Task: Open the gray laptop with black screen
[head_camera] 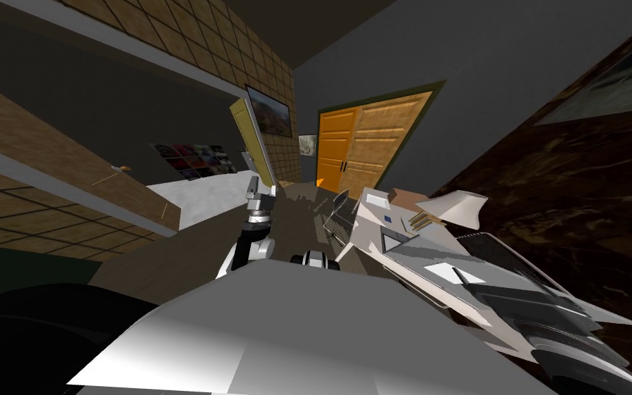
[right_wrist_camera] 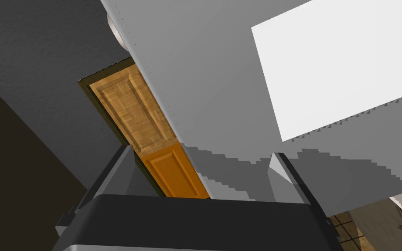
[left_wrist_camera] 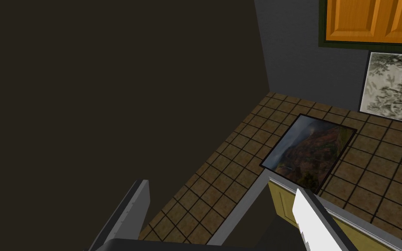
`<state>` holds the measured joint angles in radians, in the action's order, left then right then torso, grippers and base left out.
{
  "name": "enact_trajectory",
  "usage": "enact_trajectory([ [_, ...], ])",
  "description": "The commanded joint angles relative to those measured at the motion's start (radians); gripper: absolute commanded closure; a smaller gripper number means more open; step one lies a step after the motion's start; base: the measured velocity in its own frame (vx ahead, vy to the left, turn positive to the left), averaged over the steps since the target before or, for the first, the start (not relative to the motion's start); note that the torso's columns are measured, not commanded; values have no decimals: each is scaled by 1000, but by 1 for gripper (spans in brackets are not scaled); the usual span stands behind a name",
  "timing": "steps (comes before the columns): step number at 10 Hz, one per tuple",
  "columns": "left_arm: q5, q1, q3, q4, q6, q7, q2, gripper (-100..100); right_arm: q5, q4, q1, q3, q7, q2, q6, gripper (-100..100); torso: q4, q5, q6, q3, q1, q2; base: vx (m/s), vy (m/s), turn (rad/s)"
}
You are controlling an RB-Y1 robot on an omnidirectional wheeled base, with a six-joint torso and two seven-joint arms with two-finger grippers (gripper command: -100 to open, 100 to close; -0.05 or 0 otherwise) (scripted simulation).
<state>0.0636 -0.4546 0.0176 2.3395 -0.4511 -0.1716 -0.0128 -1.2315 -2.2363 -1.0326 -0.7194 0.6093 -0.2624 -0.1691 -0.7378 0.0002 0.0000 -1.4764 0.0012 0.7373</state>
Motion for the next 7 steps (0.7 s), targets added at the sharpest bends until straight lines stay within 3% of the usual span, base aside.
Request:
enact_trajectory([
  [1, 0, 0, 0, 0, 0, 0, 0, 0, 11, 12, 47, 12, 4, 14, 19, -100, 0, 0, 0, 0, 0, 1, 35, 136, 22],
  [7, 0, 0, 0, 0, 0, 0, 0, 0, 34, 38, 158, 44, 15, 48, 63, -100, 0, 0, 0, 0, -2, 1, 54, 145, 20],
])
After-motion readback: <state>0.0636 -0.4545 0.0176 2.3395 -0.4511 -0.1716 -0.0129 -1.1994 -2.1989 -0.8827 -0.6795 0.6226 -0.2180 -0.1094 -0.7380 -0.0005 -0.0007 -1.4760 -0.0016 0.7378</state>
